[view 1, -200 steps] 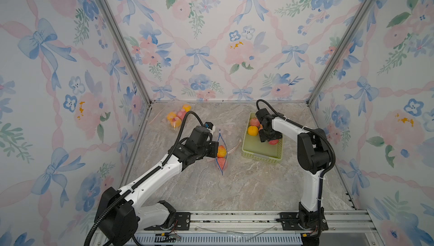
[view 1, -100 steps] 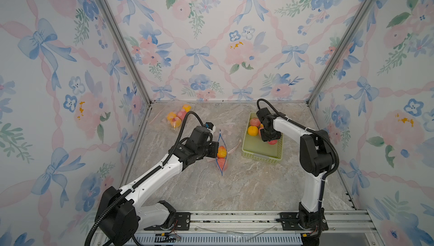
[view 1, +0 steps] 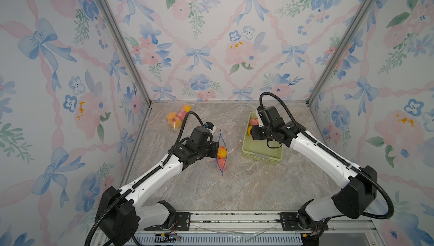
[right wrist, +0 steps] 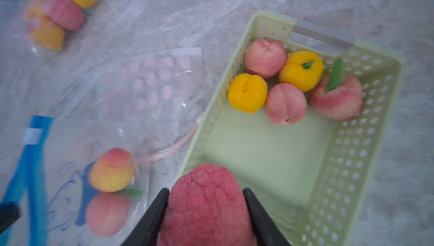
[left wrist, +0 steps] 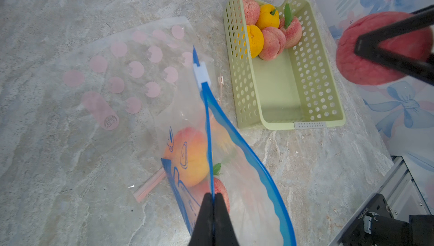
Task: Place the peach in a zip-top bag and seal the zipper
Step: Pick up the peach from the basket, then place the peach in the zipper food storage bag.
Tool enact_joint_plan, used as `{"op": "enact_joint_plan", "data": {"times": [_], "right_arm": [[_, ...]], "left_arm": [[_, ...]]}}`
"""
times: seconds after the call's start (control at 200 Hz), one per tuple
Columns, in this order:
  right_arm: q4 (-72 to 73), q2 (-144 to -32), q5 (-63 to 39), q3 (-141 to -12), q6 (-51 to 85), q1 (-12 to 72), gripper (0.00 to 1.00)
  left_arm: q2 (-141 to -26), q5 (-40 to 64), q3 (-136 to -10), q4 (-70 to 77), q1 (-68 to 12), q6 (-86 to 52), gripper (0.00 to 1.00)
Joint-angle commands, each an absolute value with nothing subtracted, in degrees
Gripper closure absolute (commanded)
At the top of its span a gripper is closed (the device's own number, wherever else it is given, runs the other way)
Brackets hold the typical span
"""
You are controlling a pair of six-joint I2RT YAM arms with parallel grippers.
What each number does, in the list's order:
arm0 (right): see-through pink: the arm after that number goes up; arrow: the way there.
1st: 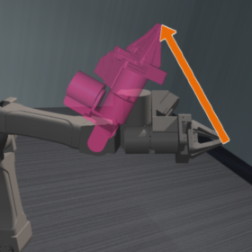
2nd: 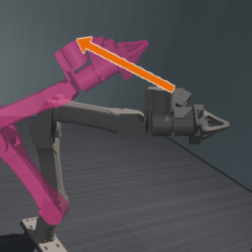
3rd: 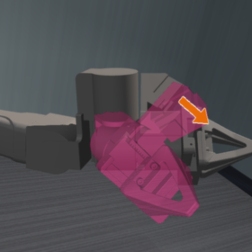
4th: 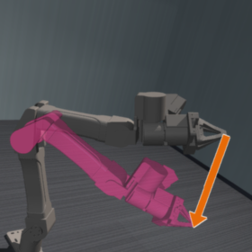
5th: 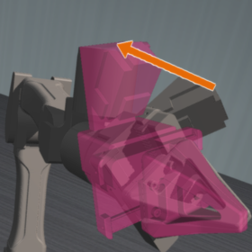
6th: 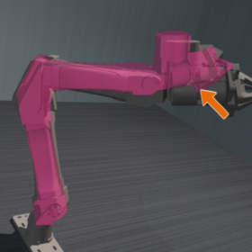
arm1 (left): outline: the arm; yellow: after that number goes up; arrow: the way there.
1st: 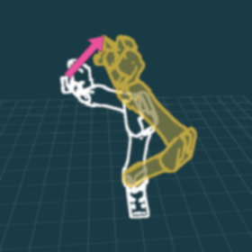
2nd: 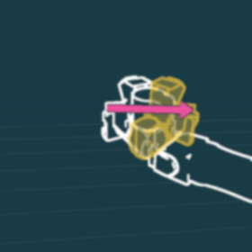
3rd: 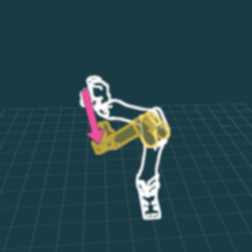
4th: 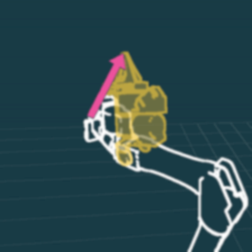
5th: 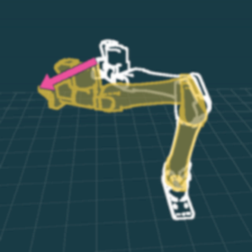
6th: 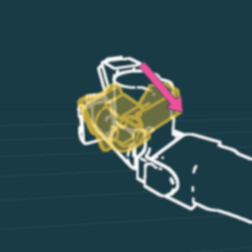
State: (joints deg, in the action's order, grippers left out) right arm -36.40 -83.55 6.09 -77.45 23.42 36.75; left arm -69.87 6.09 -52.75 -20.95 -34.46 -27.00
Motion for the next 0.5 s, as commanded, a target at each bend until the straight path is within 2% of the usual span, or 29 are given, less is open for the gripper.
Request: {"op": "enact_joint_plan", "data": {"times": [0.0,0.255,0.495], "right_arm": [[-25.9,-80.6,0.2,-74.0,29.6,42.3,0.60],[-10.9,-80.8,0.0,-69.2,34.7,53.2,0.60],[-5.1,-84.0,1.0,-66.4,37.6,56.7,0.60]], "left_arm": [[-69.6,7.0,-51.6,-19.7,-33.9,-27.8,1.00],[-69.4,7.4,-50.6,-18.7,-33.8,-28.5,1.00],[-69.2,7.8,-50.4,-18.0,-33.8,-28.9,1.00]]}}
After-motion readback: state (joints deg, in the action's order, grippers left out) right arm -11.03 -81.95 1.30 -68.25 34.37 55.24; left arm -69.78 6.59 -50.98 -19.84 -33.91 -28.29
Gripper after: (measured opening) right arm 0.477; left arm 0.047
